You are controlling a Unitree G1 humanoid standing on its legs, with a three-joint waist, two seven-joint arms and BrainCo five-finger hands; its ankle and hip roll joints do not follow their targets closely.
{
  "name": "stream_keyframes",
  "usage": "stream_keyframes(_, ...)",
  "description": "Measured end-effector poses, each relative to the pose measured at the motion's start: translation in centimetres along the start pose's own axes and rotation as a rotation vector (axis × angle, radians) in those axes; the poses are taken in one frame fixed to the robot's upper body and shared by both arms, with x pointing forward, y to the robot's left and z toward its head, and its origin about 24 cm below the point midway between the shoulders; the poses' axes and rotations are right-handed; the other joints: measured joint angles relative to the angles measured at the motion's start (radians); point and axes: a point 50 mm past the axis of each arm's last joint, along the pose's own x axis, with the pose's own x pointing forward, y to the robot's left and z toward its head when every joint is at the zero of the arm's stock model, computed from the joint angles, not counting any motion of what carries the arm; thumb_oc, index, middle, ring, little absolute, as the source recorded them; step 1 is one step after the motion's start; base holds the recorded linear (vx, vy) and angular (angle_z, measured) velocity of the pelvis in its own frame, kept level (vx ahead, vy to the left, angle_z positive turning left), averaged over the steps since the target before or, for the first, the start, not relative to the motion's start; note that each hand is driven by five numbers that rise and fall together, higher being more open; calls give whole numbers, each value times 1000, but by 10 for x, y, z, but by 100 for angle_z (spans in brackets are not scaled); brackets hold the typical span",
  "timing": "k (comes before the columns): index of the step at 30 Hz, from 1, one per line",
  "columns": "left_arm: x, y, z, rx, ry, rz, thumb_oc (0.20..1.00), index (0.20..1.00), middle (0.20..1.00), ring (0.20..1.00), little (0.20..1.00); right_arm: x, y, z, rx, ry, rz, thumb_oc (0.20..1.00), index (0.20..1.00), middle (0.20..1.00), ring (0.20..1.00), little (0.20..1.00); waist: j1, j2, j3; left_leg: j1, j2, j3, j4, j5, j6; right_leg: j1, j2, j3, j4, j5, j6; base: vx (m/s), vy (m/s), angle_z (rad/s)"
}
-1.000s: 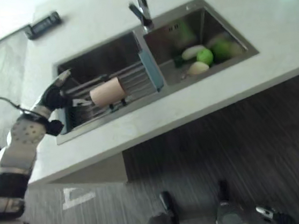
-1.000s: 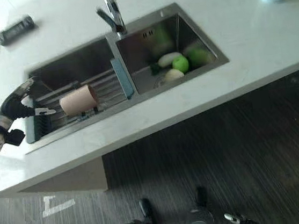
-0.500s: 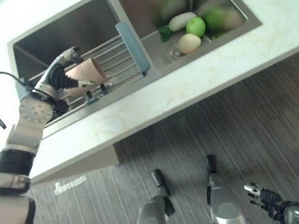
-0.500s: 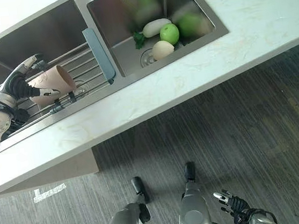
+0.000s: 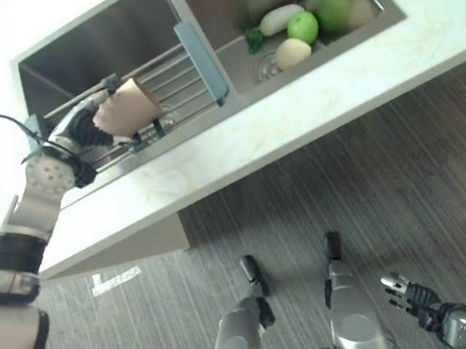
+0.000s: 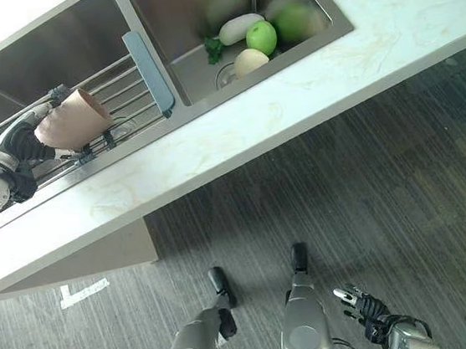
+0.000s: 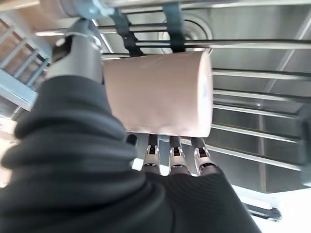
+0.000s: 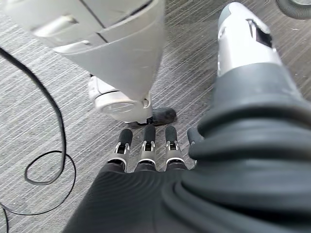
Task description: Place the dishes in the dishwasher.
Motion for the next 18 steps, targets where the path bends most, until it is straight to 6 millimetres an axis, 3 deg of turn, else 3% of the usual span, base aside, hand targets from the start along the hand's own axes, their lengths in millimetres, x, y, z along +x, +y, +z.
stream_keyframes(2, 0, 0, -2, -1, 12, 2, 1000, 1000, 1000, 1000, 1000, 0, -1, 1, -2, -4, -1, 1000, 1000, 1000, 1000, 1000, -1, 0, 0, 0, -3, -1, 0, 0, 0, 0, -3, -1, 1, 0, 0, 0, 0, 0)
stream_keyframes(5, -3, 0, -22, -5, 109, 37, 1000, 1000, 1000, 1000, 1000, 0, 0, 2, -4, -7, -7, 1000, 1000, 1000, 1000, 1000, -3, 0, 0, -2, -9, -7, 0, 0, 0, -8, -10, 1, 19, -8, 7, 0, 2, 3)
stream_keyframes(9, -3, 2, -24, 22, 145, 91, 1000, 1000, 1000, 1000, 1000, 1, 1, 4, -6, -17, -4, 1000, 1000, 1000, 1000, 1000, -7, -3, 2, -38, -11, -17, 15, 1, 2, -61, -19, 3, 77, -29, 3, -5, -4, 3)
stream_keyframes(12, -1, 1, -22, 11, 139, 152, 1000, 1000, 1000, 1000, 1000, 2, 3, 8, 10, -35, -1, 1000, 1000, 1000, 1000, 1000, -11, -23, 15, -59, -12, -19, 22, 2, 4, -104, -24, 10, 130, -53, 6, 0, 0, 0)
stream_keyframes(16, 6, 23, -5, -6, 92, 294, 1000, 1000, 1000, 1000, 1000, 5, 11, 9, 3, -41, 26, 1000, 1000, 1000, 1000, 1000, -10, -38, 40, -91, -8, -18, 44, 2, 5, -156, -25, 24, 183, -68, 1, -3, -7, -2)
stream_keyframes(18, 7, 25, -2, -6, 79, 309, 1000, 1000, 1000, 1000, 1000, 5, 12, 8, 1, -36, 29, 1000, 1000, 1000, 1000, 1000, -18, -39, 44, -91, -7, -18, 48, 1, 5, -156, -25, 26, 187, -70, 1, 0, 0, 0)
